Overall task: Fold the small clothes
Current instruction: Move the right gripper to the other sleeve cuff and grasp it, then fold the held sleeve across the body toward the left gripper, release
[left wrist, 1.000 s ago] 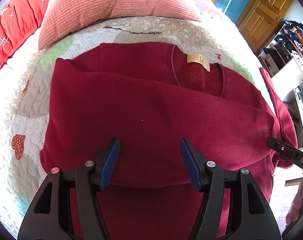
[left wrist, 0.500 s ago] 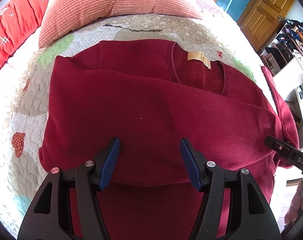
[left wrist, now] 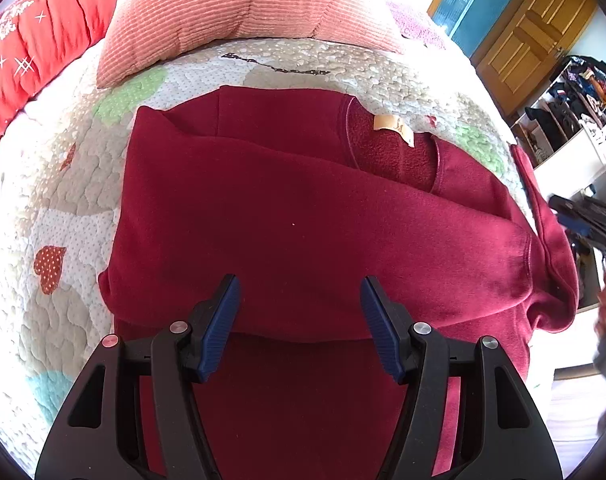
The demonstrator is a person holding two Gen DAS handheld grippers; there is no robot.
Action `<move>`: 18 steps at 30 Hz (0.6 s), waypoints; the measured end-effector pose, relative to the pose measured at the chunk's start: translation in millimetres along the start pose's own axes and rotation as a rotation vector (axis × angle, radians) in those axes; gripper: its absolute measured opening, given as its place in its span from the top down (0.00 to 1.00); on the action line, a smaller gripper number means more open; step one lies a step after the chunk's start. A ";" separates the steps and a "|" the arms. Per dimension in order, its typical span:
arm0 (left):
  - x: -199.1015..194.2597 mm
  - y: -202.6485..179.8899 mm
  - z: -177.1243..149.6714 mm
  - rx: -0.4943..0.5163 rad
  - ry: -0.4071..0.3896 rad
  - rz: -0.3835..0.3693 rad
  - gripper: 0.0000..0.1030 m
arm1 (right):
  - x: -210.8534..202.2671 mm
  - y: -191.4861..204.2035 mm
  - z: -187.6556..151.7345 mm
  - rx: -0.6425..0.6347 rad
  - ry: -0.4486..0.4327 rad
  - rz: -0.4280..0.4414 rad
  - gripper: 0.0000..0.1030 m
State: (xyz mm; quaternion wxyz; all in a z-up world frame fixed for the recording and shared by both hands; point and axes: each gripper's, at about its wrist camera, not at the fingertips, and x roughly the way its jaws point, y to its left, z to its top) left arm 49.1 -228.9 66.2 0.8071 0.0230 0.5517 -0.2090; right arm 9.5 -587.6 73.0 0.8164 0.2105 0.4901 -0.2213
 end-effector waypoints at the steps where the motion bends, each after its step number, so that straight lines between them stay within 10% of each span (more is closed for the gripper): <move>1: -1.3 0.4 -0.9 0.001 -0.002 -0.002 0.40 | 9.4 -3.9 7.4 0.000 0.007 -0.024 0.57; 6: -2.3 1.5 -6.1 0.014 0.002 0.001 0.40 | 57.8 -17.2 29.6 -0.008 0.073 -0.022 0.57; 9: -2.0 3.0 -9.1 0.013 0.008 0.005 0.40 | 52.8 -27.1 32.4 0.023 0.055 -0.003 0.78; 10: -2.1 3.6 -9.7 0.010 0.009 0.005 0.40 | 43.6 -36.8 32.7 0.064 0.041 0.039 0.92; 18: -19.2 11.7 5.2 -0.041 -0.025 -0.009 0.40 | -100.1 -72.6 25.0 0.192 -0.175 0.392 0.92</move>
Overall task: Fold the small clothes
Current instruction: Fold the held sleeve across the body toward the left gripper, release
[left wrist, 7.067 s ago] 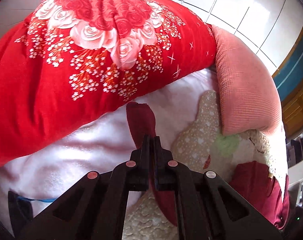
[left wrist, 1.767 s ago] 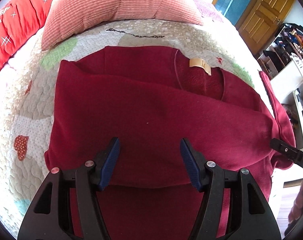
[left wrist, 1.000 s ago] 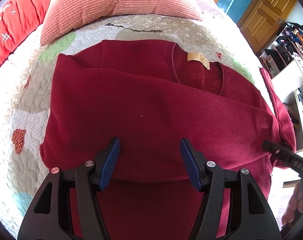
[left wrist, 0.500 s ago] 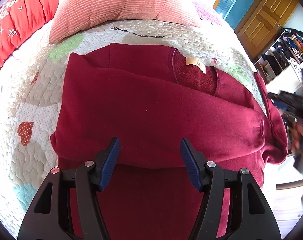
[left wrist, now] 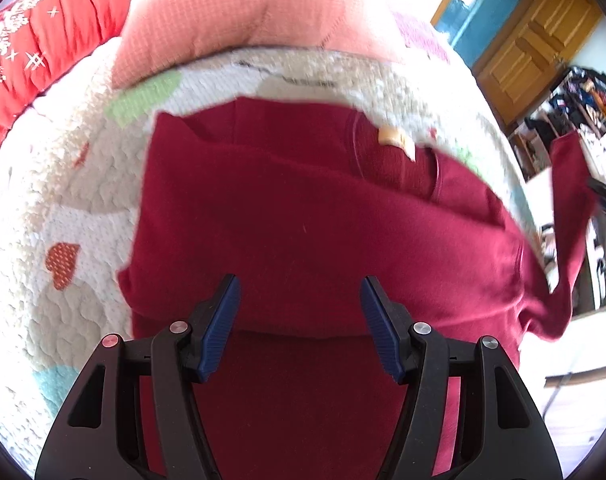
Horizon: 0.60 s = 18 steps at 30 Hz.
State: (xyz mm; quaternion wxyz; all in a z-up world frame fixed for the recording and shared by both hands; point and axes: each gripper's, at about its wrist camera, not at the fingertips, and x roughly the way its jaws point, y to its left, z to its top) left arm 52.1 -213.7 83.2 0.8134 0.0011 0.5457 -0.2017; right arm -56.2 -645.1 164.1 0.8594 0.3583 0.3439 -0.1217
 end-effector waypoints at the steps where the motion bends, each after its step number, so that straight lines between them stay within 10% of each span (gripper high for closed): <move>1: -5.3 3.3 5.0 -0.015 -0.015 -0.001 0.40 | -12.1 16.3 -1.9 -0.040 -0.002 0.043 0.92; 11: -53.0 54.4 33.7 -0.180 -0.148 0.004 0.40 | 61.5 171.9 -140.3 -0.284 0.286 0.351 0.92; 18: -43.0 78.8 24.6 -0.224 -0.089 -0.009 0.40 | 169.1 162.9 -237.6 -0.334 0.596 0.167 0.90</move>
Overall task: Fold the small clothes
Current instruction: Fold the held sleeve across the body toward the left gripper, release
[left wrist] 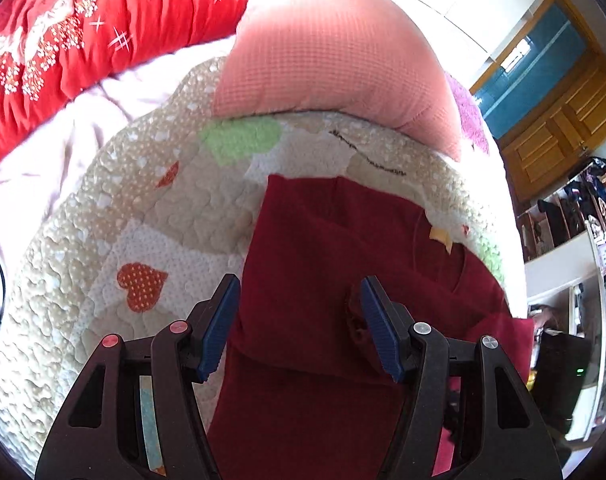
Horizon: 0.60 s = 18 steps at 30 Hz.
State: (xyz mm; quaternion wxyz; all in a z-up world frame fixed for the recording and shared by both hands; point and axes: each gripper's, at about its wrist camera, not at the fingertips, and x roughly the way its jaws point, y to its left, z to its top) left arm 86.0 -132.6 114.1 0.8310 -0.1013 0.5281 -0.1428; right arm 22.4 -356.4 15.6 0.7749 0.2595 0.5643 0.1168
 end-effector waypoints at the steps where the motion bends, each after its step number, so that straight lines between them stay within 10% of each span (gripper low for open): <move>1: 1.4 -1.5 -2.2 0.015 0.007 -0.008 0.40 | -8.1 -1.7 -3.7 0.001 -0.024 0.007 0.88; 6: 14.9 -19.9 -9.3 0.071 0.036 -0.047 0.39 | -78.0 -9.0 -14.0 0.010 -0.119 0.008 0.61; 15: 68.7 -56.2 -29.5 0.153 0.176 -0.015 0.37 | -149.0 -75.7 -41.6 0.240 -0.266 -0.070 0.60; 17: 68.4 -63.2 -31.3 0.162 0.154 -0.062 0.60 | -156.9 -89.9 -50.1 0.293 -0.286 -0.072 0.60; 18: 67.8 -66.7 -30.6 0.177 0.145 -0.049 0.86 | -160.4 -95.2 -52.8 0.311 -0.293 -0.081 0.60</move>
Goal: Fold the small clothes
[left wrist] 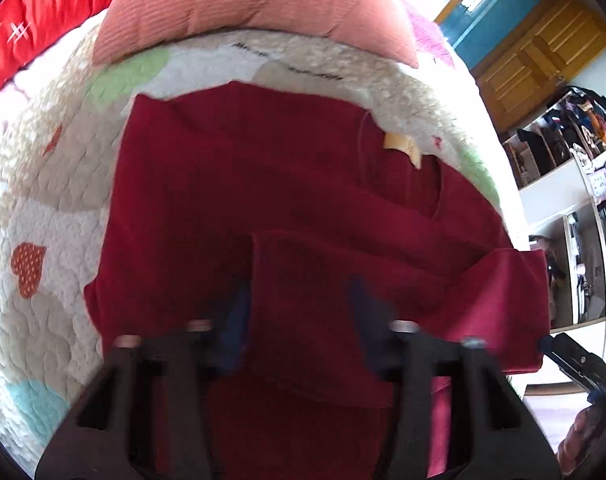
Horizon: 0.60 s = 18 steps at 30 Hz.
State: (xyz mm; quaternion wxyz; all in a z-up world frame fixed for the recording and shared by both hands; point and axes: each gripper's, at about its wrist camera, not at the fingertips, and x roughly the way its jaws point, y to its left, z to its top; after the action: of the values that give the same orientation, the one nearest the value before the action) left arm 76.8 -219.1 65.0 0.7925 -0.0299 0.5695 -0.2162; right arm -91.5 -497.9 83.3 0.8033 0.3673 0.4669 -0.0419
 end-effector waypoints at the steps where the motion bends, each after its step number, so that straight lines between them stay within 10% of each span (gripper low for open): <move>1: -0.5 -2.1 3.3 0.006 0.008 -0.001 0.93 | -4.0 -4.3 0.0 0.013 -0.008 -0.014 0.61; 9: -68.0 20.9 46.2 -0.027 -0.197 -0.034 0.96 | -10.5 7.4 20.5 -0.078 -0.044 -0.148 0.61; 18: -27.2 62.2 19.3 -0.101 -0.086 0.138 0.96 | 48.0 -10.4 23.7 -0.109 0.091 -0.252 0.65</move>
State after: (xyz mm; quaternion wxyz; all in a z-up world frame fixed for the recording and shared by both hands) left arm 106.6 -156.4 77.7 0.8267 -0.0398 0.5458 -0.1307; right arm -51.8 -507.1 47.0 0.7885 0.2633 0.5467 -0.1004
